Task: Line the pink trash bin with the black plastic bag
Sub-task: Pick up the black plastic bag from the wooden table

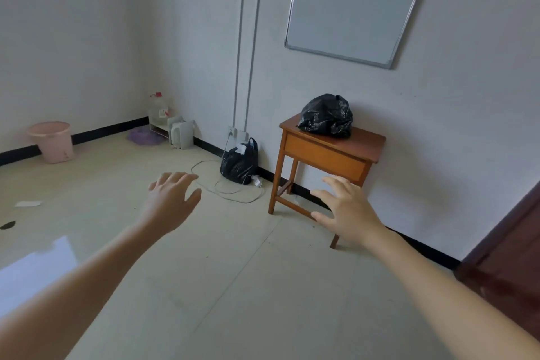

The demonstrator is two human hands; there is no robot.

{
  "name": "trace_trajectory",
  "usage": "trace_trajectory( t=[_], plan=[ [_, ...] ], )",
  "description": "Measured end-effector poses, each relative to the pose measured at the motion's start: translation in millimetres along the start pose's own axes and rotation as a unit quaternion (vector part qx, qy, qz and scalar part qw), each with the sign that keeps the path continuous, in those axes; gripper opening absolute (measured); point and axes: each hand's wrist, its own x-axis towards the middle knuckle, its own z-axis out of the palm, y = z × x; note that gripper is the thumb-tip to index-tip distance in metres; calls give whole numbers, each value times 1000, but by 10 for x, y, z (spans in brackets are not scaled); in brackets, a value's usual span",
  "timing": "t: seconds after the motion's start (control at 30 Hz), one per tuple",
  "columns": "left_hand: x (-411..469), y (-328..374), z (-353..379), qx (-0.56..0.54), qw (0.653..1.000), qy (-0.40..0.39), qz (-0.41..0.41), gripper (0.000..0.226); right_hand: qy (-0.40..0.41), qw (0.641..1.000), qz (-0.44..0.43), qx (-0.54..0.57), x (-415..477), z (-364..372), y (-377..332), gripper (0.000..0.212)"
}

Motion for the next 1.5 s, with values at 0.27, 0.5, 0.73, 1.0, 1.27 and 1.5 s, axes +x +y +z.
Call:
trace_trajectory(
  t=[0.27,0.5,0.73,1.0,1.27,1.5],
  plan=[
    [1281,556,831,-61,997,-44,21,40,23,992,124,32,771,43,1011,43],
    [2132,1321,1724,-71,989,-111,63,39,-42,979,193,41,986,535,2034,43],
    [3257,2128,2348,-93,990,-90,48,37,30,974,209,84,1738,644,3317,34],
    [4056,2008,3107,-96,989,-102,-49,42,-5,983,125,135,2854,1368,3972,33],
    [5319,1724,3760,-112,985,-82,-107,44,-26,984,114,133,4208,1744,4605,34],
    [6274,2081,4388,-114,984,-116,-71,46,-3,977,163,141,4964,2061,5243,34]
  ],
)
